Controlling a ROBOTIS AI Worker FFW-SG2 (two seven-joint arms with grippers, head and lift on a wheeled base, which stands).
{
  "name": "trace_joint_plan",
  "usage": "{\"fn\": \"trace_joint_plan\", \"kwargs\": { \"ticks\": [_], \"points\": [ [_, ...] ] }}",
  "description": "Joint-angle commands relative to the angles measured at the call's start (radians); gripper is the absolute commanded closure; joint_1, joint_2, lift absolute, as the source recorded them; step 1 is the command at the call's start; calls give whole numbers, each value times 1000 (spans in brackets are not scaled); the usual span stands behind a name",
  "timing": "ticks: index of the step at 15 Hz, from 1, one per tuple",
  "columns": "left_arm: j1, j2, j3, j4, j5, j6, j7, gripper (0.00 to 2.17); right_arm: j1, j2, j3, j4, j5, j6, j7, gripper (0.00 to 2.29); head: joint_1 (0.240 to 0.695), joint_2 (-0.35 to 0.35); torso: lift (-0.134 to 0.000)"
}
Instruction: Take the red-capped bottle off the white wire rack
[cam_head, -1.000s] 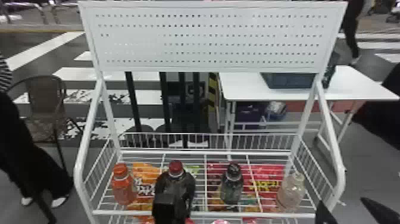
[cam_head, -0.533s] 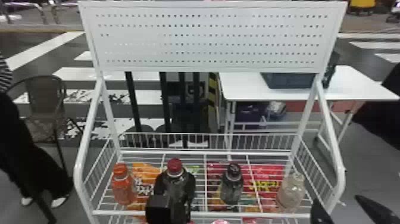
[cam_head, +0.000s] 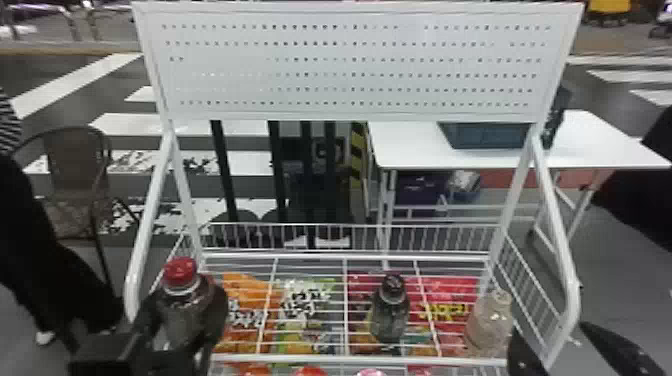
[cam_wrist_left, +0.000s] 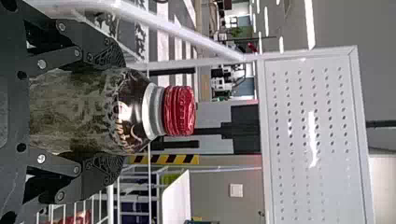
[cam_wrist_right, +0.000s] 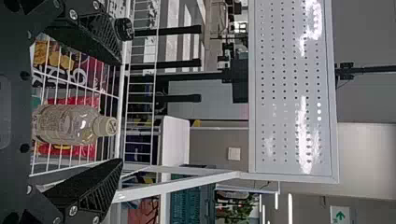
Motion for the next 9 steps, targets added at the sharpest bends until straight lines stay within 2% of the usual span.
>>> {"fn": "trace_joint_plan", "kwargs": {
  "ticks": [1,3,6,9],
  "points": [
    [76,0,129,-73,54,7,-34,1436,-8,1,13,6,8,1,0,154,499,0,0],
    [121,-3,230,-109,121,10,-89,1436,-11,1,20,7,15,1,0,154,499,0,0],
    [149,-15,335,-106,166,22,-134,1426,-13,1,20,10,13,1,0,154,499,0,0],
    [139,-18,359,-76,181,19,-140,1426,-13,1,23,9,15,1,0,154,499,0,0]
  ]
}}
